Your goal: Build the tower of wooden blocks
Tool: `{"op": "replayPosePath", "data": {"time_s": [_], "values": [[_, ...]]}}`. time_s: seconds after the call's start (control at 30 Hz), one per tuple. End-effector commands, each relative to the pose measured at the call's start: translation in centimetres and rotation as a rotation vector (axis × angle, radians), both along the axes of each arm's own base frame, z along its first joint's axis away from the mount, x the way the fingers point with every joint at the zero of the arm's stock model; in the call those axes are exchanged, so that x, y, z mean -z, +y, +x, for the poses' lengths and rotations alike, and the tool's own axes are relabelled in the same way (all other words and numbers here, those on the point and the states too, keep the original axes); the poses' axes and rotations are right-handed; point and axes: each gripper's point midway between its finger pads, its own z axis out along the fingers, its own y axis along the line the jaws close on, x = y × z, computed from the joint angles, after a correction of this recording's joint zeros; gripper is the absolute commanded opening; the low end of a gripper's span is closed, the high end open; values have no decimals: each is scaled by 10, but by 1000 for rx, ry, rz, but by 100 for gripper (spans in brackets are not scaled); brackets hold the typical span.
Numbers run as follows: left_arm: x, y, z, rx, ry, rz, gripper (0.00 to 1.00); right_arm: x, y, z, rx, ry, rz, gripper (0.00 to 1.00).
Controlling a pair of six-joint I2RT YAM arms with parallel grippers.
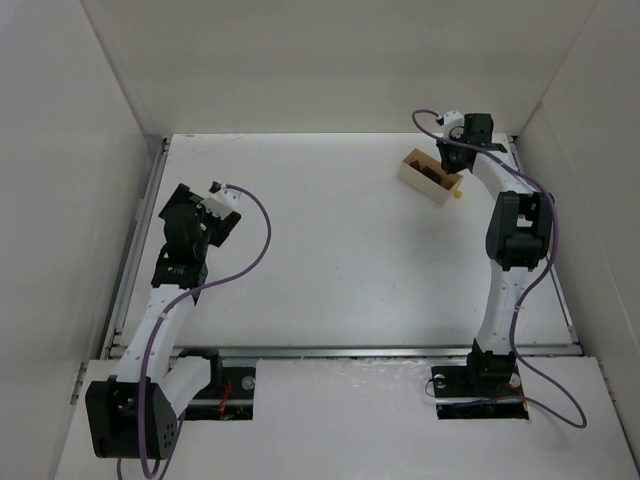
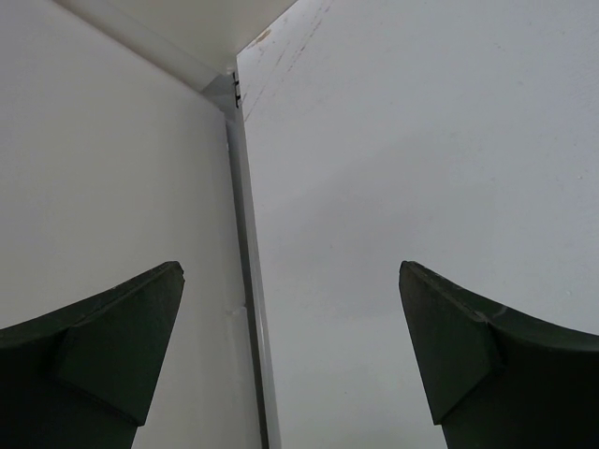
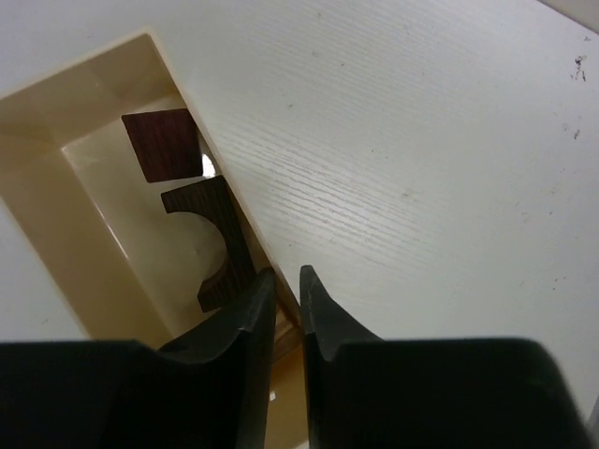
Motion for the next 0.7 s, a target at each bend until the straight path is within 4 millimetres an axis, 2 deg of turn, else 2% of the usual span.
{"op": "replayPosePath", "data": {"time_s": [0.0,0.07,0.1,0.13,0.17,0.2,0.23,0.3,0.4,0.43,0.5,0.53,0.57,0.6,0.63,0.67], "values": [[-29,3,2,-5,-80,13,100,-6,4,2,-22,-27,15,21],[-29,3,2,-5,-80,13,100,-3,6,0,-29,-18,22,13],[-29,3,2,-5,-80,13,100,-8,9,0,-45,-28,35,11],[-29,3,2,-5,-80,13,100,-4,12,-3,-47,-16,50,4],[-29,3,2,-5,-80,13,100,-12,12,-3,-47,-30,49,0],[-29,3,2,-3,-79,22,100,-8,13,-5,-53,-21,56,0],[-32,3,1,-3,-88,22,100,-19,13,-2,-54,-50,54,0],[-32,3,1,-3,-89,22,100,-19,19,-7,-64,-51,54,0],[-35,4,0,-3,-98,21,100,-46,29,-6,-61,-103,38,0],[-35,4,0,-3,-98,21,100,-49,30,-8,-42,-106,31,0],[-39,4,-2,-3,-110,20,100,-58,33,-11,19,-126,-31,0],[-37,2,-3,5,-110,18,100,-76,33,-13,45,-167,-60,0],[-41,2,-5,5,-122,18,100,-82,23,-16,125,-184,-119,0],[-41,2,-5,5,-122,18,100,-91,32,-23,141,-214,-149,0],[-41,2,-7,5,-125,18,100,-96,32,-28,172,-228,-180,0],[-44,2,-9,5,-137,17,100,-102,22,-35,248,-243,-243,0]]}}
